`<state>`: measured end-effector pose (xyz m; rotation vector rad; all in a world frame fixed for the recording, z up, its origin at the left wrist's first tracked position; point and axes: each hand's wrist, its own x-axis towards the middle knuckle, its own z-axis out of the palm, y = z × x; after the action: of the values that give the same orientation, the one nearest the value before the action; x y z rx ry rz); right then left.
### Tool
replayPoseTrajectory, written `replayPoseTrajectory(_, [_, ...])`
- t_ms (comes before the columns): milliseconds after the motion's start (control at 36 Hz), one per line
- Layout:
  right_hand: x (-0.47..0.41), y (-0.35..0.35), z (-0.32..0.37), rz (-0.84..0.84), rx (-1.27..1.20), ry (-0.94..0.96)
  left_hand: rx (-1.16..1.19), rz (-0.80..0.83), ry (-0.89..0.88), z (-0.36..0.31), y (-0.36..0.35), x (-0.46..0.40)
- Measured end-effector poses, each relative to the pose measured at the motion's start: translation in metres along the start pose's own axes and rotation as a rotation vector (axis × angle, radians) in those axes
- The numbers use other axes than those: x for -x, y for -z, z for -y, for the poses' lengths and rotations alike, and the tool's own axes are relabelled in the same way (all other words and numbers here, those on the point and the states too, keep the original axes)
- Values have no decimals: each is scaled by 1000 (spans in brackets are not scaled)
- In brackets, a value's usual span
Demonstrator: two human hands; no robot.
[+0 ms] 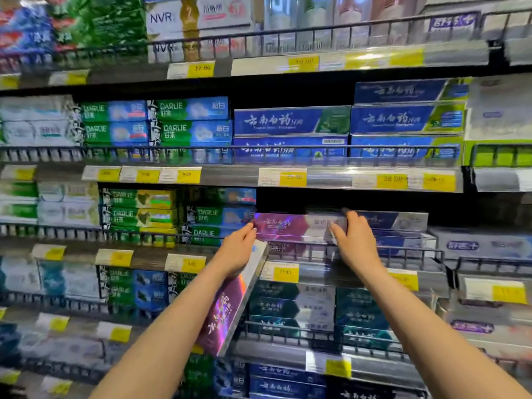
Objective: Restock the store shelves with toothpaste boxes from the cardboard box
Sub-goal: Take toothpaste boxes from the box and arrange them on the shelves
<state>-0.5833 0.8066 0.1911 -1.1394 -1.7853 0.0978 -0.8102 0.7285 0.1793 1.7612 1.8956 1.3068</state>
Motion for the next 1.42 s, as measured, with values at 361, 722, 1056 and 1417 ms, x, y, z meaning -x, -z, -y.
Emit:
replayPoseTrajectory(361, [18,9,-2,-107,-38,52,133,-136,-27,7,3,7])
replayPoseTrajectory(722, [101,-23,50,735,-356,62,393,-570,-60,-34,2,23])
replayPoseTrajectory(1056, [107,1,41,512,-623,-181,434,67,-154,-10,0,55])
replayPoseTrajectory(1417, [114,16,47,329,-977,-420,560,320,-17,-8,-14,74])
